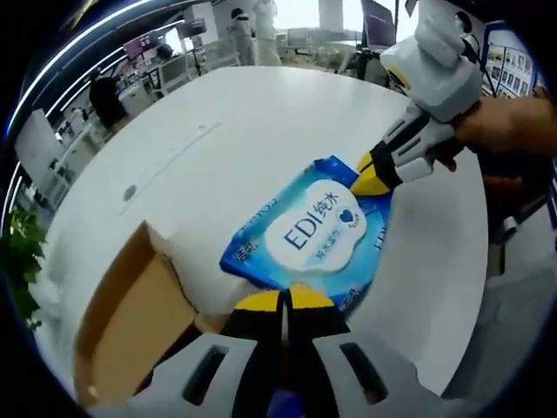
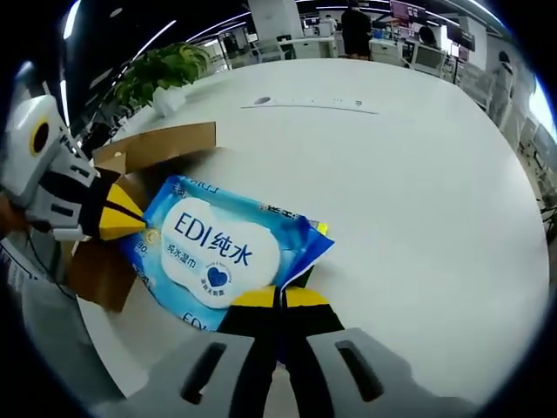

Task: Operate the shoe box by opening the lid, removing the specified soft item, and placing it in the target area until the item is outside and the box remains undamaged.

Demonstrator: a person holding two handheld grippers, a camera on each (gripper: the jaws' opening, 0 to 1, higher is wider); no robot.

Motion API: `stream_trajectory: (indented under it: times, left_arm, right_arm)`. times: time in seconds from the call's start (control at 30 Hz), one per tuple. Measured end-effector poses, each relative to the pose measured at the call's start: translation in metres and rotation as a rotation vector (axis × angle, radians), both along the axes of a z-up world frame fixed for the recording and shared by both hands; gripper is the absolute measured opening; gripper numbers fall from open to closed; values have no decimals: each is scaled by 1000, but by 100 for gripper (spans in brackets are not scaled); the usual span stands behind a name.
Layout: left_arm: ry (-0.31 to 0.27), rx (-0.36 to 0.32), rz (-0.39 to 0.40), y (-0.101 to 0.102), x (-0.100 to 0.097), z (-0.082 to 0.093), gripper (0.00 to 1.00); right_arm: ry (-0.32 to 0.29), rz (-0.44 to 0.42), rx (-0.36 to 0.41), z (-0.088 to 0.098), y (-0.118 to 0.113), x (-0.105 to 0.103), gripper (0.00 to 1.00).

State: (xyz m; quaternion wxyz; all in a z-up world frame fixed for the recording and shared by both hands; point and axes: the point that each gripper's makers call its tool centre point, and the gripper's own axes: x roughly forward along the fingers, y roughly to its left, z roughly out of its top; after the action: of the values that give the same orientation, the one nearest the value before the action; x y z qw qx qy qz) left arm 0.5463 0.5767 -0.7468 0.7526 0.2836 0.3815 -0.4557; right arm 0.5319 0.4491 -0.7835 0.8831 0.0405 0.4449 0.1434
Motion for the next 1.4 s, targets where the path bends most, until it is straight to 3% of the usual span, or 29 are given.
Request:
stream_trajectory:
  times: [0.3, 0.87, 1.4]
  left_arm:
    - [-42, 15, -50, 4, -4, 6, 3]
    - [-14, -147, 36, 16, -12, 36, 15]
    - [41, -273, 95, 27, -31, 58, 23]
  right_arm:
    - [-4, -7, -4, 1, 0, 1, 0]
    - [-83, -86, -6, 18, -13, 3, 6]
    - [-148, -43, -38, 52, -9, -18, 16]
